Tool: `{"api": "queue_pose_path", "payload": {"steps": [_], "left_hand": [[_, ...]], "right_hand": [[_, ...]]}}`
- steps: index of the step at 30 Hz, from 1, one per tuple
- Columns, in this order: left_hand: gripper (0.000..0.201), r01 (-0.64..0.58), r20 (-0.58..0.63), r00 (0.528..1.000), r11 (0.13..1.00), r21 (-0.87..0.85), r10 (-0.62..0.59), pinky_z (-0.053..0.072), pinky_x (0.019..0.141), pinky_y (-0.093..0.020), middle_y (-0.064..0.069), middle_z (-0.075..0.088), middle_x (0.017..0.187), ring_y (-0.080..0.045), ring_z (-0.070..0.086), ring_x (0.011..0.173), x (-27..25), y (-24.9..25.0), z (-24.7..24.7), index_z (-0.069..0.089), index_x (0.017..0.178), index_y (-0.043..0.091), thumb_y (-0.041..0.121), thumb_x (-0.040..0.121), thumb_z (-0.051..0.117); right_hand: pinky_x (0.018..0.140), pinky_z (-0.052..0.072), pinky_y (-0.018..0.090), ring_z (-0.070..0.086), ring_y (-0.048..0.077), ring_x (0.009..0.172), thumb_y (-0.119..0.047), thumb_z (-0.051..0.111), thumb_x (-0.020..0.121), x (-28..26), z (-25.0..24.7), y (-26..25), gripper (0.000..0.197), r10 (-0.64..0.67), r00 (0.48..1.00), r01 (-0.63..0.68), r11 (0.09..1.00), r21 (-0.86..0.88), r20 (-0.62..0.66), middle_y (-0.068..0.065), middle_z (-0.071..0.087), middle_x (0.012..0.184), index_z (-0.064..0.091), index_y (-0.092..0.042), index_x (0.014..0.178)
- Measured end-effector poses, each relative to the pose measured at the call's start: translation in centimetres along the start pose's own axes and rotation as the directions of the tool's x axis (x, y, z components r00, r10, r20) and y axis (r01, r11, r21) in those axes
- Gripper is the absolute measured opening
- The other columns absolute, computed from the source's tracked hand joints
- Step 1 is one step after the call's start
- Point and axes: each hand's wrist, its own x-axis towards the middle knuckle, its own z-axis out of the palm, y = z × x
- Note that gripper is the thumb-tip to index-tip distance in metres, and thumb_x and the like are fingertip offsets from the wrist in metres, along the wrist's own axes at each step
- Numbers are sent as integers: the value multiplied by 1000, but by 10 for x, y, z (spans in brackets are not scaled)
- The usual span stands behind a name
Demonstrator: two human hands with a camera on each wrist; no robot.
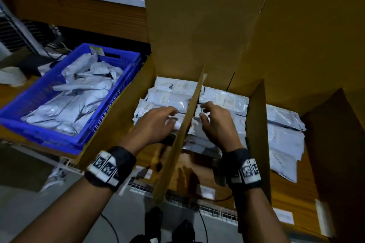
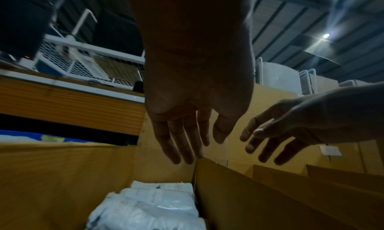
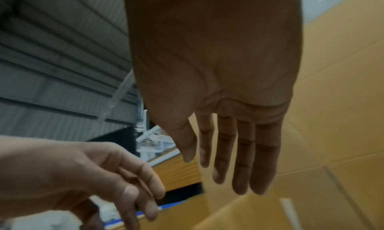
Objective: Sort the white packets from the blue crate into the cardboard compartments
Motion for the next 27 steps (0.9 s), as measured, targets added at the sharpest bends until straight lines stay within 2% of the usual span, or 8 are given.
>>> {"api": "queue_pose_path", "payload": {"steps": [3,6,8,11,16,20,23,27], "left_hand": [[29,11,-38,999,1000,-3,-11,57,83,-36,12,71,125,-8,68,107,-49,-15,-27,64,131,31,42,105,61],[31,8,-83,996,1000,-25,-10,57,85,-37,14,71,122,-8,67,105,-84,-40,-55,66,131,29,42,103,63],[28,15,-127,992,1000,-22,-17,58,86,-40,12,72,118,-12,68,105,-99,-66,-72,67,129,31,38,102,64],[29,63,-196,979,997,48,-53,58,85,-42,9,75,114,-17,69,106,-113,-120,-97,65,123,35,41,95,59],[28,167,-171,975,974,152,-140,54,89,-46,-4,72,114,-33,64,111,-137,-229,-138,68,121,23,33,96,61],[42,175,-122,981,959,223,-151,53,86,-49,-11,71,99,-39,64,100,-156,-300,-147,71,107,21,51,95,44],[52,90,-42,996,960,265,-82,49,85,-46,-13,74,96,-39,66,96,-163,-318,-145,71,95,17,52,100,32],[42,56,52,996,977,208,-69,45,77,-41,-10,76,98,-36,67,98,-157,-322,-162,73,99,19,49,107,44]], "right_hand": [[81,57,42,66,22,97,-25,66,100,-36,13,-39,18,-65,997,64,998,23,53,2,72,108,67,-22,117],[79,51,33,65,20,101,-31,67,102,-57,28,-73,22,-88,993,89,996,-13,84,0,71,110,67,-24,123],[77,50,32,65,20,98,-30,69,102,-63,38,-98,24,-109,989,112,993,-24,100,2,72,110,68,-21,124],[81,57,41,69,25,101,-26,71,100,-59,62,-138,24,-161,980,165,986,-29,116,6,73,112,68,-17,122],[86,54,42,67,31,106,-26,72,98,-45,124,-220,23,-103,988,109,993,-41,117,8,72,113,69,-19,120],[85,45,39,67,35,97,-17,71,92,-32,183,-288,17,-127,986,127,992,6,107,13,71,101,72,-14,109],[89,44,40,62,37,109,-18,67,97,-21,228,-318,25,-61,988,67,997,-37,143,17,66,115,69,-10,121],[102,47,44,53,39,127,-18,60,102,-5,269,-337,40,77,978,-53,990,-130,194,20,49,143,55,-5,140]]}}
